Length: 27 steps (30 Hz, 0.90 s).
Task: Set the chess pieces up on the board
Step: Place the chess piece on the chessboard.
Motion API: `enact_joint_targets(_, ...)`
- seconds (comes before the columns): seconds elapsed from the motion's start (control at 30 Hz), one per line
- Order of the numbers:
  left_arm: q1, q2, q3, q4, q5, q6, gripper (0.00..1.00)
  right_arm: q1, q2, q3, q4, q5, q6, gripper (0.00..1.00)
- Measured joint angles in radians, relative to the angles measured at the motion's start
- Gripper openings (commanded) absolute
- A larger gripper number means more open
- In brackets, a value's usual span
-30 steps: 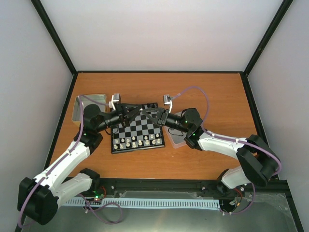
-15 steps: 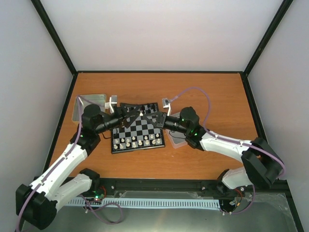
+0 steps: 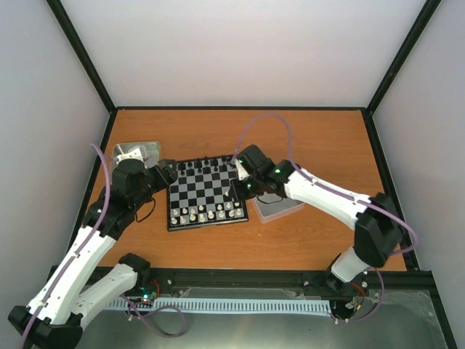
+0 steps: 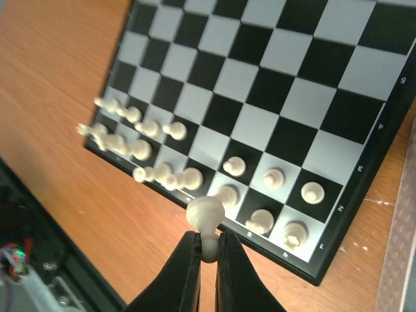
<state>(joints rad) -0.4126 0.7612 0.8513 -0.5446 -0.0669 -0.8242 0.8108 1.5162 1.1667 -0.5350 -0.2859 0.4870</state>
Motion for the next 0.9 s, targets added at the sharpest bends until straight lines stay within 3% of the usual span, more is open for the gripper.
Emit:
enact_joint_targets(0.17, 0.0, -0.015, 0.009, -0.116, -0.19, 0.134, 0.8, 0.053, 0.179, 0.22, -0.259, 0.103, -0.085, 0.03)
enact_joint_targets(0.3, 0.0, -0.049, 0.008, -0.157, -0.265, 0.195, 0.8, 0.087, 0.304, 0.389, -0.377, 0.149, -0.114, 0.03)
enact_joint_targets(0.67, 0.0, -0.107, -0.063, -0.178, -0.299, 0.216, 0.83, 0.137, 0.639, 0.815, -0.62, 0.212, -0.148, 0.03)
enact_joint_targets(0.9, 0.0, -0.157, -0.076, -0.179, -0.31, 0.216, 0.84, 0.161, 0.782, 0.974, -0.724, 0.222, -0.162, 0.03)
